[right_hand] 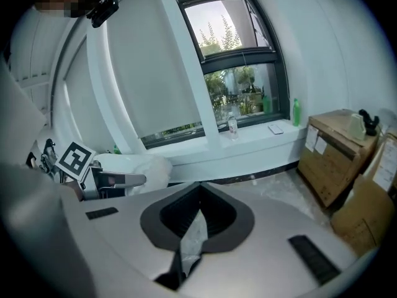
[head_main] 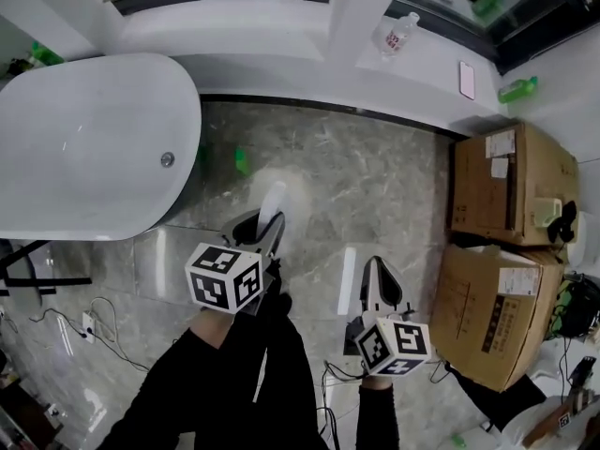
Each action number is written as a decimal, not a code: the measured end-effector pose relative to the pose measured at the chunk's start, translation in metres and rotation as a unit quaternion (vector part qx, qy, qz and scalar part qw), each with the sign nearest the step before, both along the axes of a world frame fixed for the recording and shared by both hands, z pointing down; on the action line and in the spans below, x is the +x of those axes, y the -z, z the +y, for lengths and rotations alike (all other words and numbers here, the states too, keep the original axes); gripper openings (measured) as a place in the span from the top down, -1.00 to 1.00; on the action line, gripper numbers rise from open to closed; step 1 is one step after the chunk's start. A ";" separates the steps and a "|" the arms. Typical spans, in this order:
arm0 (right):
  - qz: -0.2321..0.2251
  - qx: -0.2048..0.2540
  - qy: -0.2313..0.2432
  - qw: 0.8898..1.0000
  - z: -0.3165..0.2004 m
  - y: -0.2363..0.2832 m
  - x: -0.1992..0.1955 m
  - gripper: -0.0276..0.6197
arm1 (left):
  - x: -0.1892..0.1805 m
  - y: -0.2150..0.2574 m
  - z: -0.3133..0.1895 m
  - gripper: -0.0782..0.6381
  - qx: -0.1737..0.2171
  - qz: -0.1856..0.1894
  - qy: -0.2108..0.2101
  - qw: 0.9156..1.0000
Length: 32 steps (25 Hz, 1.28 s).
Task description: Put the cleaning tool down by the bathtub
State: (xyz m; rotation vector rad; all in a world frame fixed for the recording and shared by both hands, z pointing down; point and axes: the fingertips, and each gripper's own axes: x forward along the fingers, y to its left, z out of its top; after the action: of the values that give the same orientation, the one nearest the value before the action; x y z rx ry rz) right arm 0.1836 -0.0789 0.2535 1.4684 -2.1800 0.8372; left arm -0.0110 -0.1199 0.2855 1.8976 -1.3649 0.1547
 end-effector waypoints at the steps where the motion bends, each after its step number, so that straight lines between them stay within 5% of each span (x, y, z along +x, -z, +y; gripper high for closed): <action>1: 0.001 0.002 0.005 1.000 -0.007 -0.007 -0.004 0.91 | -0.001 -0.009 -0.005 0.52 -0.001 -0.002 -0.001 1.000; 13: 0.017 -0.002 0.054 0.998 -0.053 -0.106 -0.030 0.92 | -0.009 -0.111 -0.041 0.52 -0.015 -0.026 0.000 1.000; 32: 0.015 -0.010 0.087 0.996 -0.111 -0.261 -0.054 0.92 | -0.018 -0.271 -0.109 0.52 -0.023 -0.014 0.014 1.000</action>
State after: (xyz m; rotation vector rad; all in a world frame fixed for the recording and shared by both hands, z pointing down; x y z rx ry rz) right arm 0.1292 -0.1895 0.5148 1.2509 -2.2324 0.7679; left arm -0.0287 -0.2292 0.5567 1.8439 -1.3950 0.1962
